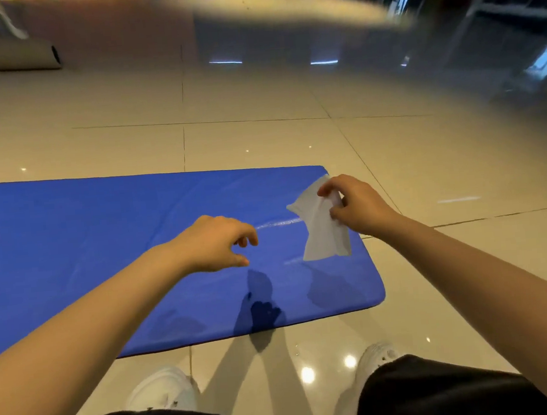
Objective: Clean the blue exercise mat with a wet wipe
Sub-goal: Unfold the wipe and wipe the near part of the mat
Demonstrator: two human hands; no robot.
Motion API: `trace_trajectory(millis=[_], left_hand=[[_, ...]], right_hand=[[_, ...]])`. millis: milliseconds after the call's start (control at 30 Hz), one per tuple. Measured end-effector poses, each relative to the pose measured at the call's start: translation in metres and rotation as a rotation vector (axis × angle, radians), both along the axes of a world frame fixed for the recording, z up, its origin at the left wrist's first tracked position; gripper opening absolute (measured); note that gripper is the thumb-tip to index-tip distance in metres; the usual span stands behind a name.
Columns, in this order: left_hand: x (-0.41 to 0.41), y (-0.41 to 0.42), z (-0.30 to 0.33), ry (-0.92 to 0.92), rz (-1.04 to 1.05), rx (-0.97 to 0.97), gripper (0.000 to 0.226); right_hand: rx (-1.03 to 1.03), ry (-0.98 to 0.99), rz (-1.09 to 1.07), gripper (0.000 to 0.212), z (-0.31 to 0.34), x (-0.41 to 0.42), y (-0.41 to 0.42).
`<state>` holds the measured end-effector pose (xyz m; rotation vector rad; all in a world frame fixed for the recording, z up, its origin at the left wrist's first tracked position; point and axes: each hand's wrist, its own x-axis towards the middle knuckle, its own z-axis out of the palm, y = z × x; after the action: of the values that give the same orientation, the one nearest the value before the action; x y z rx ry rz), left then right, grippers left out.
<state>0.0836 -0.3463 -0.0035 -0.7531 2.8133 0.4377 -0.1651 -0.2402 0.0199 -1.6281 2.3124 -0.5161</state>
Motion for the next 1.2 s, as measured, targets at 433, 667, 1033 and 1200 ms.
trace_trajectory(millis=[433, 667, 1033, 1200], left_hand=[[-0.055, 0.001, -0.090, -0.166, -0.012, 0.075, 0.037], [-0.064, -0.008, -0.218, -0.441, -0.045, 0.367, 0.051], [-0.035, 0.005, -0.297, -0.127, -0.082, 0.115, 0.072], [-0.042, 0.007, -0.319, 0.029, -0.159, 0.013, 0.097]], right_hand=[[0.196, 0.471, 0.086, 0.055, -0.073, -0.099, -0.019], [0.658, 0.580, 0.473, 0.059, -0.238, -0.080, 0.003], [-0.105, 0.163, 0.132, 0.028, -0.270, -0.089, 0.011], [-0.452, -0.230, -0.229, 0.037, -0.229, -0.106, -0.011]])
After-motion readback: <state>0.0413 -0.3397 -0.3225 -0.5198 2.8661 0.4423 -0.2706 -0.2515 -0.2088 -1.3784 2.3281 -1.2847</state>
